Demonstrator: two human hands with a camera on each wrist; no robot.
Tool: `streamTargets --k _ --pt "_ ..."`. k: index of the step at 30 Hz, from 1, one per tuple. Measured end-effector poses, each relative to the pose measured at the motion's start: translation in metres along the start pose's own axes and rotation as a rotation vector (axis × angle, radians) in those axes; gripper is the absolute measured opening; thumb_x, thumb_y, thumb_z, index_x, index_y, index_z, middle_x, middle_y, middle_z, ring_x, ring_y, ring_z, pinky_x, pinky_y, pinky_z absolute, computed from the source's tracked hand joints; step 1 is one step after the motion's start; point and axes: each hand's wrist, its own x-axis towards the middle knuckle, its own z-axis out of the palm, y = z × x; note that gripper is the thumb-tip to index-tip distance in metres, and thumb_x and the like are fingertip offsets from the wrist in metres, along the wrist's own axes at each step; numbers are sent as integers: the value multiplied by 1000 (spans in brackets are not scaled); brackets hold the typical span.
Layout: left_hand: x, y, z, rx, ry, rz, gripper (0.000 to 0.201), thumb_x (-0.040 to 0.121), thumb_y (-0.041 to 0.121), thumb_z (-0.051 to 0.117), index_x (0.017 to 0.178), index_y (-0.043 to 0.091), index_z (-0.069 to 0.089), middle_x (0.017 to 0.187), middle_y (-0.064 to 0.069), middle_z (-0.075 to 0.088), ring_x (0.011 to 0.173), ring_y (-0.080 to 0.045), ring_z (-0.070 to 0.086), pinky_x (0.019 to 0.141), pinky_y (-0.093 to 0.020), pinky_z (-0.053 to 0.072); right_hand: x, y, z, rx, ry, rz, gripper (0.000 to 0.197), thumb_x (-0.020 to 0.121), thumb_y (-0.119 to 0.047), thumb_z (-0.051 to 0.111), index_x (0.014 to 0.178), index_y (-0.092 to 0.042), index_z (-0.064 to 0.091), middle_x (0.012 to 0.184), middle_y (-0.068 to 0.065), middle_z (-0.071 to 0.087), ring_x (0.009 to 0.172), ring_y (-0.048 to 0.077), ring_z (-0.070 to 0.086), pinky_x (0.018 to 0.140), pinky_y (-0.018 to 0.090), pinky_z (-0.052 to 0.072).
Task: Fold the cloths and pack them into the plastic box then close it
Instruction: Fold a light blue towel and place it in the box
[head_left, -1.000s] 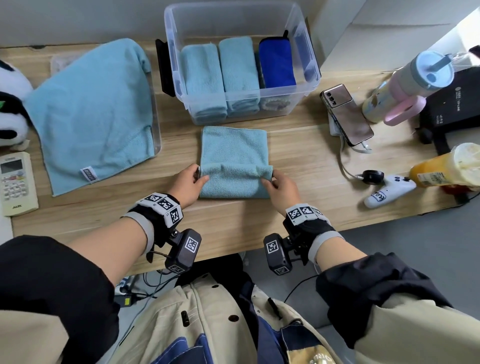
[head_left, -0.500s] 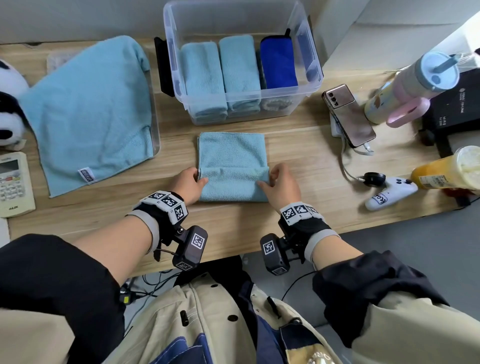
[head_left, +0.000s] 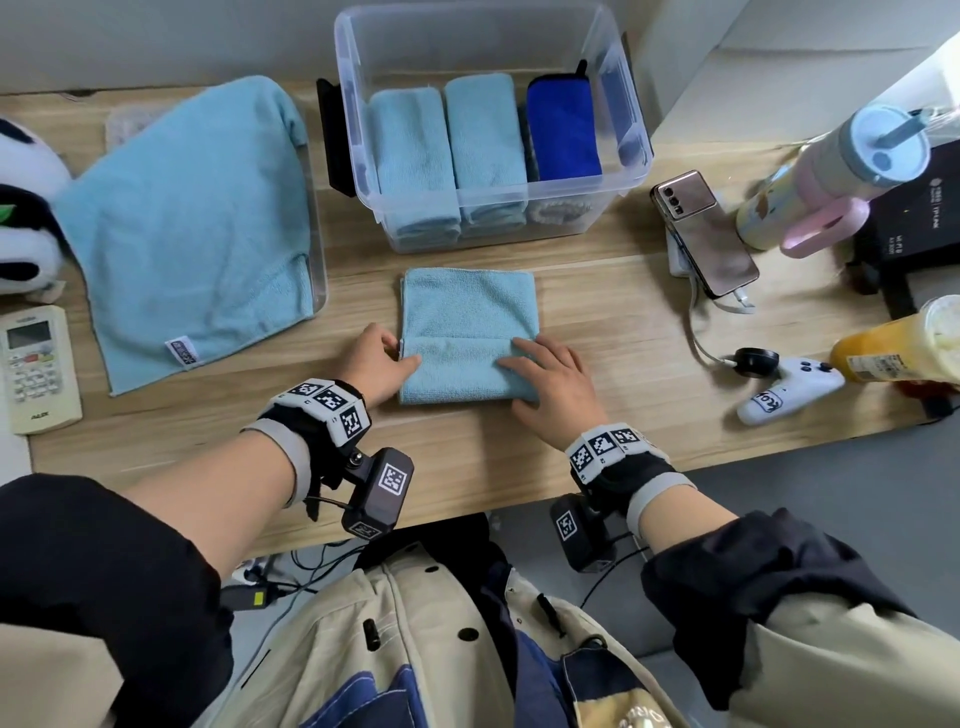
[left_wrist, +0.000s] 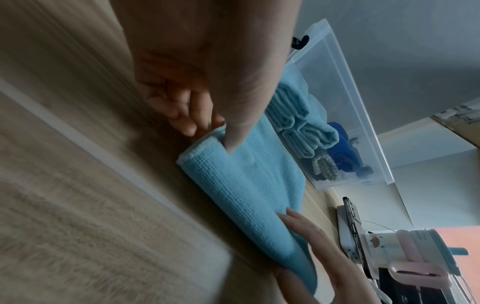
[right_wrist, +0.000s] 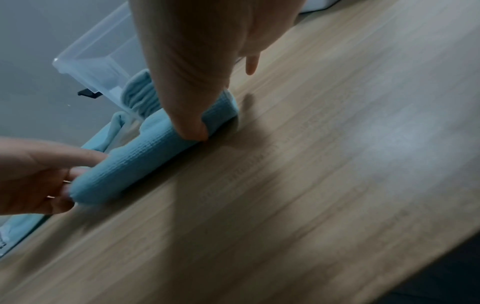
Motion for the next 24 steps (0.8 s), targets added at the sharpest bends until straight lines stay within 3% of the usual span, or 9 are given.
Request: streamTargets --k 3,6,9,11,13,15,17,21,24 --pt "-5 1 -4 -30 106 214 21 77 21 68 94 18 57 100 -4 51 92 -20 52 87 -30 43 2 -1 -3 51 21 11 52 72 -36 50 123 -33 59 140 -8 48 136 21 34 112 45 25" --pt "-8 1 -2 92 -51 369 20 77 26 71 96 23 68 118 -3 51 116 -19 43 100 -23 27 4 0 -9 92 8 37 53 69 -45 44 120 -38 59 139 -11 49 135 16 35 112 44 25" --pt "-9 -4 0 266 -110 445 47 71 39 77 115 29 63 132 2 47 126 -18 38 106 -24 22 8 -1 -16 184 -3 80 61 63 -53 34 115 -37 63 134 -13 54 129 13 40 111 40 27" --pt "-9 -9 -1 323 -172 439 62 69 41 77 125 33 54 136 4 43 129 -17 36 111 -32 25 11 -2 -21 254 5 126 63 61 -54 34 111 -32 65 125 -11 61 123 15 48 108 38 31" --pt "-9 -13 -3 348 -219 443 64 70 34 76 129 33 49 137 4 42 129 -18 36 110 -38 28 12 -5 -27 322 30 193 54 65 -52 43 108 -29 65 111 -4 68 110 20 56 100 39 39" --pt "-8 -14 -3 308 -192 461 57 73 20 71 127 27 52 134 1 48 126 -20 40 107 -32 30 13 -3 -27 357 30 255 45 72 -48 54 110 -26 61 102 1 69 101 23 60 91 38 44" --pt "-8 -14 -2 202 -133 450 47 75 10 67 120 19 57 125 -4 56 119 -24 47 99 -25 32 12 -1 -25 400 34 302 49 73 -54 58 113 -25 58 101 2 68 95 23 61 87 38 48" --pt "-10 -11 -1 -72 -32 273 29 82 14 65 110 16 60 107 -5 65 103 -26 58 88 -31 43 12 3 -18 464 16 339 62 69 -64 59 115 -23 55 104 1 67 95 21 62 85 39 50" --pt "-11 -8 -2 -131 9 197 33 88 25 61 118 14 57 115 -6 65 106 -23 58 90 -30 44 14 7 -15 412 -26 330 54 75 -46 68 118 -18 54 98 3 66 89 23 60 82 39 50"
